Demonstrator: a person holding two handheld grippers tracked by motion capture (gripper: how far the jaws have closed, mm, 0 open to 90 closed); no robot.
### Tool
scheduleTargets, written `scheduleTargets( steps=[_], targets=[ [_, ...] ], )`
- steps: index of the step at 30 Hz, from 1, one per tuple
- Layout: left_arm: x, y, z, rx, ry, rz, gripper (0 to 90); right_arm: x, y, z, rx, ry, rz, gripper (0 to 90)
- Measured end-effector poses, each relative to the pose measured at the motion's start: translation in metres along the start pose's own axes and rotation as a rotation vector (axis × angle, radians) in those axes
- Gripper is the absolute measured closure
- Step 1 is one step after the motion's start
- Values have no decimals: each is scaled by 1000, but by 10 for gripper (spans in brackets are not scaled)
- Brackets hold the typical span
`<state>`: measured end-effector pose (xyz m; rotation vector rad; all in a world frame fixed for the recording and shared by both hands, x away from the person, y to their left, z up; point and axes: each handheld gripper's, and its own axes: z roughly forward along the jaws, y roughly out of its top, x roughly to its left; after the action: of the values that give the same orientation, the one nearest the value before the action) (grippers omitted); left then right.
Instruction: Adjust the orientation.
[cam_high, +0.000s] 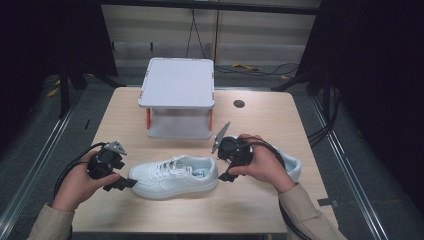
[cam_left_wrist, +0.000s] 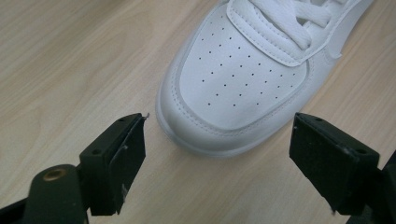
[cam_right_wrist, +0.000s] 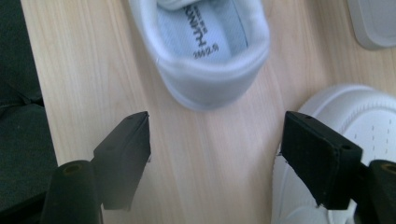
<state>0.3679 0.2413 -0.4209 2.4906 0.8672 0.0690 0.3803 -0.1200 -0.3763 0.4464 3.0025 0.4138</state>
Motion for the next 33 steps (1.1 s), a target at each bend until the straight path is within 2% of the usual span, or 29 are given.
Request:
scheduleTargets(
  steps=[1, 2, 5, 6, 8, 12, 13, 15, 18, 22, 25, 29, 33],
  targets=[
    [0, 0, 0, 0, -3, -1, 183, -2, 4, 2, 12, -14, -17, 241],
    [0, 0, 1, 2, -6, 1, 183, -4, 12, 6, 35, -4, -24, 239],
    [1, -1, 2, 1, -6, -10, 183, -5, 19, 11, 38, 18, -48, 238],
    [1, -1, 2, 5, -6, -9, 183, -6, 25, 18, 49, 32, -73, 234],
    [1, -1, 3, 3, -5, -13, 184, -7, 31, 24, 69, 38, -90, 221],
    [2, -1, 3, 7, -3, -6, 185, -8, 37, 37, 88, 69, -109, 179],
    [2, -1, 4, 8, -8, -11, 185, -10, 40, 46, 112, 102, -114, 140],
    [4, -2, 6, 17, -10, -10, 185, -10, 41, 50, 130, 113, -116, 135],
    [4, -2, 8, 22, -12, -12, 186, -11, 48, 65, 158, 149, -146, 100],
    [4, -1, 7, 18, -12, -12, 187, -9, 57, 78, 189, 152, -188, 84],
    [5, -2, 7, 17, -9, -16, 188, -7, 58, 83, 179, 151, -194, 83],
    [5, -2, 7, 16, -2, -19, 191, -3, 58, 79, 186, 118, -201, 141],
    [4, -1, 5, 16, 5, -24, 193, 7, 56, 76, 211, 111, -131, 177]
  ],
)
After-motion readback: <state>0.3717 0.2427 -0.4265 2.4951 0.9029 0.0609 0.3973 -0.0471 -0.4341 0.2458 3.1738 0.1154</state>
